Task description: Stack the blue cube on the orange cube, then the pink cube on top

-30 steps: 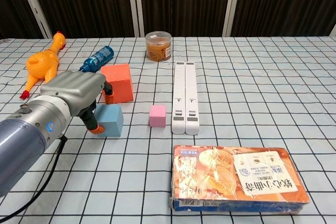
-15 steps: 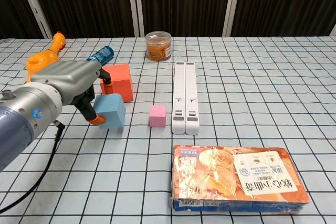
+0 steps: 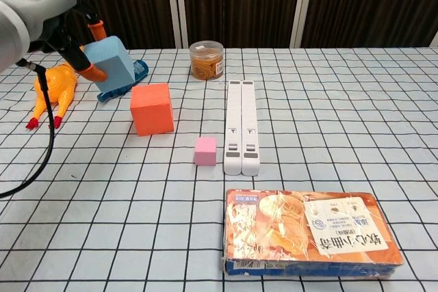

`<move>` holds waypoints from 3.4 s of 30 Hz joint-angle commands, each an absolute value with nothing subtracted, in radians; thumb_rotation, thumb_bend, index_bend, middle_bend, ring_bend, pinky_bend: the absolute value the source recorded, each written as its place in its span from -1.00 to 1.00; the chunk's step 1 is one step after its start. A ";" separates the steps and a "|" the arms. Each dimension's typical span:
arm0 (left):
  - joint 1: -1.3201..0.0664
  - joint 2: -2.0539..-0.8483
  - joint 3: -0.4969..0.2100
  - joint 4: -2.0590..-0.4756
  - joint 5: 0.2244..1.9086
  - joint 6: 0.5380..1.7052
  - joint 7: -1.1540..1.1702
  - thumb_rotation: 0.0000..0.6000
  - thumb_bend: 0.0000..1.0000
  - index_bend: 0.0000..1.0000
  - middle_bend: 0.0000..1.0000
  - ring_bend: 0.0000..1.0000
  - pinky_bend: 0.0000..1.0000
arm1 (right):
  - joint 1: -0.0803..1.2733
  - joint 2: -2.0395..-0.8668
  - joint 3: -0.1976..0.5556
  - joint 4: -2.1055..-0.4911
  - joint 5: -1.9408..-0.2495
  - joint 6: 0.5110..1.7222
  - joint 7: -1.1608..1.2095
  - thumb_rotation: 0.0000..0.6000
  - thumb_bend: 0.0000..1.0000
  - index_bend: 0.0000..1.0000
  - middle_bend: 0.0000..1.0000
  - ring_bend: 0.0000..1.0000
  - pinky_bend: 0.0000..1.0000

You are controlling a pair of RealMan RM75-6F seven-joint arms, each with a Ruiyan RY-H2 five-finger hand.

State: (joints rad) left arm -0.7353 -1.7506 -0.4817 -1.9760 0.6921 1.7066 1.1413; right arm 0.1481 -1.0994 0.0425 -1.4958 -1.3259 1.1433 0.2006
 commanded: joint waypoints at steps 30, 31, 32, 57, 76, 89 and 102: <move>-0.908 -1.672 -0.513 -1.783 0.466 1.540 1.221 1.00 -0.23 -0.11 0.99 0.66 0.67 | 0.152 -1.089 0.040 -1.495 -1.309 1.120 0.210 1.00 -0.92 -0.76 -0.91 -0.79 -0.57; -0.913 -1.671 -0.506 -1.774 0.464 1.536 1.224 1.00 -0.23 -0.11 0.99 0.66 0.67 | 0.152 -1.089 0.041 -1.495 -1.307 1.120 0.210 1.00 -0.92 -0.76 -0.91 -0.79 -0.57; -0.916 -1.670 -0.503 -1.770 0.461 1.535 1.226 1.00 -0.23 -0.11 0.99 0.66 0.67 | 0.151 -1.089 0.042 -1.495 -1.306 1.120 0.210 1.00 -0.92 -0.76 -0.91 -0.79 -0.57; -0.981 -1.673 -0.499 -1.669 0.361 1.449 1.142 1.00 -0.23 -0.12 0.98 0.65 0.66 | 0.152 -1.085 0.043 -1.502 -1.295 1.115 0.196 1.00 -0.92 -0.75 -0.91 -0.79 -0.57; -1.018 -1.685 -0.489 -1.600 0.304 1.414 1.110 1.00 -0.23 -0.12 0.98 0.65 0.66 | 0.153 -1.085 0.043 -1.502 -1.290 1.111 0.193 1.00 -0.92 -0.75 -0.91 -0.79 -0.57; -1.041 -1.700 -0.466 -1.564 0.305 1.401 1.106 1.00 -0.23 -0.13 0.98 0.65 0.65 | 0.153 -1.085 0.045 -1.500 -1.286 1.110 0.194 1.00 -0.92 -0.75 -0.91 -0.79 -0.57; -1.055 -1.718 -0.453 -1.544 0.302 1.397 1.098 1.00 -0.23 -0.14 0.98 0.64 0.65 | 0.152 -1.084 0.045 -1.500 -1.287 1.110 0.198 1.00 -0.92 -0.75 -0.91 -0.79 -0.57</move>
